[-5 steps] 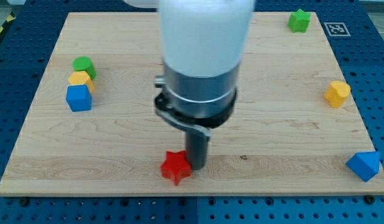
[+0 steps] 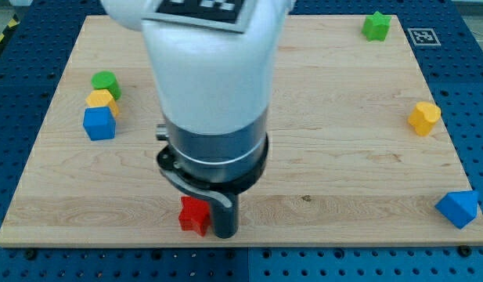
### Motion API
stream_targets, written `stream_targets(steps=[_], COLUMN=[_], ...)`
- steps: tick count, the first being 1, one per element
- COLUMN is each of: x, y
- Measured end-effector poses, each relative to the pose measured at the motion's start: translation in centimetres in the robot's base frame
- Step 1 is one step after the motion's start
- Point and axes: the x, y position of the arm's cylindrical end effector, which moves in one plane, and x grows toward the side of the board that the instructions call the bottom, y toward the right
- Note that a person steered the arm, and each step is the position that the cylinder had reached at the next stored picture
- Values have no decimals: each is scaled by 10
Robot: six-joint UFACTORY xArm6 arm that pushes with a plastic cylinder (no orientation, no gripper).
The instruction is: Move the red star towards the bottom left of the board
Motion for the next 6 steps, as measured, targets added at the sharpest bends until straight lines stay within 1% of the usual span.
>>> stream_targets(steps=[1,3,4,5,6], x=[-1,-8,-31,-32,-32], y=[-34,11,-31,-49,-87])
